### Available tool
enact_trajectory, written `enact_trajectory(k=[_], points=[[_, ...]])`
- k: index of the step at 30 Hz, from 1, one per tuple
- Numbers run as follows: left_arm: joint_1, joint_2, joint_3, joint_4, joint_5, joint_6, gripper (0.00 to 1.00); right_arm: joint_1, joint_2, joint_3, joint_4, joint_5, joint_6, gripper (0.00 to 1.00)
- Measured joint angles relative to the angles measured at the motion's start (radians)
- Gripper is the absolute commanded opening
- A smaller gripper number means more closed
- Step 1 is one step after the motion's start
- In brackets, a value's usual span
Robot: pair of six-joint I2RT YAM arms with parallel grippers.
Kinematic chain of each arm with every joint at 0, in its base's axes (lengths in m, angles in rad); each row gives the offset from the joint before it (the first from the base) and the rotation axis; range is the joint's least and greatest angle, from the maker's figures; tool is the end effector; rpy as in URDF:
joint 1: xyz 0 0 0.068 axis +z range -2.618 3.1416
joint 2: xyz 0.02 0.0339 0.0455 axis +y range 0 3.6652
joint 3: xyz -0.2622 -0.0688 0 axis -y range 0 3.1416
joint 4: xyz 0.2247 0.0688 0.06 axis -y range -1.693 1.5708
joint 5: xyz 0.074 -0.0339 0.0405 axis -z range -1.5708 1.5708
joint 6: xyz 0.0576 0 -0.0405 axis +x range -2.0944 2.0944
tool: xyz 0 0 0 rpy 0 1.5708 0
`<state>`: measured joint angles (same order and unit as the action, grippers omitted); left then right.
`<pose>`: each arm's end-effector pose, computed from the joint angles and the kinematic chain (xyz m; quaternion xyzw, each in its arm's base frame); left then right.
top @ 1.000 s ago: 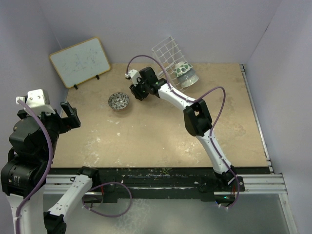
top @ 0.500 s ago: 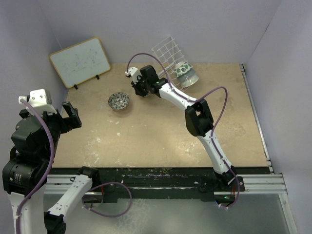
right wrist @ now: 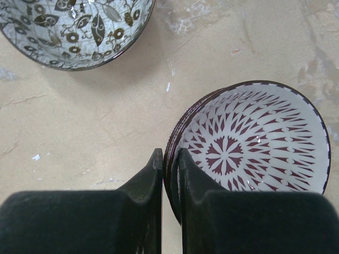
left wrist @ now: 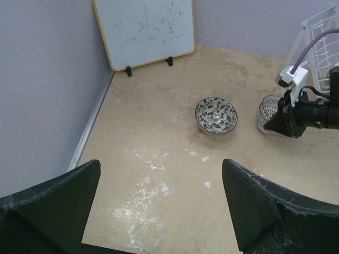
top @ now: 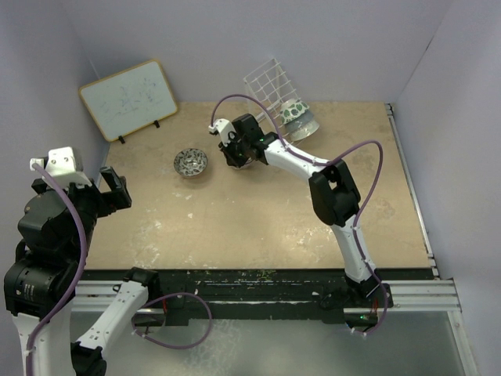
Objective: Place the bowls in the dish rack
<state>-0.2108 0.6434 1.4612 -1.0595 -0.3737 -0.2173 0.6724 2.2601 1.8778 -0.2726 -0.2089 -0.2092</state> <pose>0.0474 0.0114 0.4452 -0.1171 0.7731 0.0142 0.6232 0.4002 0.3339 0.2083 -0.4223 0.7871 0.1919 0.4065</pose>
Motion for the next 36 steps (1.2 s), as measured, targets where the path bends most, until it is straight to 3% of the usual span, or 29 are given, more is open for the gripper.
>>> enact_trajectory(k=[3, 7, 11, 16, 23, 29, 36], points=[[0.0, -0.005, 0.0, -0.001, 0.001, 0.0, 0.99, 0.003, -0.019, -0.027, -0.002, -0.001, 0.002, 0.16], [0.0, -0.009, 0.0, -0.003, 0.003, -0.004, 0.99, 0.006, -0.022, -0.032, -0.006, -0.002, 0.006, 0.34], [0.0, -0.016, 0.001, -0.005, 0.003, -0.008, 0.99, 0.015, -0.022, -0.034, -0.029, -0.019, 0.019, 0.42], [0.0, -0.024, 0.001, -0.009, 0.003, -0.008, 0.99, 0.03, -0.022, -0.039, -0.032, -0.019, 0.02, 0.4], [0.0, -0.025, 0.001, -0.015, 0.003, -0.008, 0.99, 0.036, -0.027, -0.062, -0.021, -0.013, 0.026, 0.24], [0.0, -0.025, 0.001, -0.019, 0.003, -0.008, 0.99, 0.036, -0.059, -0.076, -0.021, -0.011, 0.038, 0.3], [0.0, -0.026, 0.001, -0.019, 0.003, -0.008, 0.99, 0.037, -0.089, -0.076, -0.013, -0.011, 0.042, 0.3]])
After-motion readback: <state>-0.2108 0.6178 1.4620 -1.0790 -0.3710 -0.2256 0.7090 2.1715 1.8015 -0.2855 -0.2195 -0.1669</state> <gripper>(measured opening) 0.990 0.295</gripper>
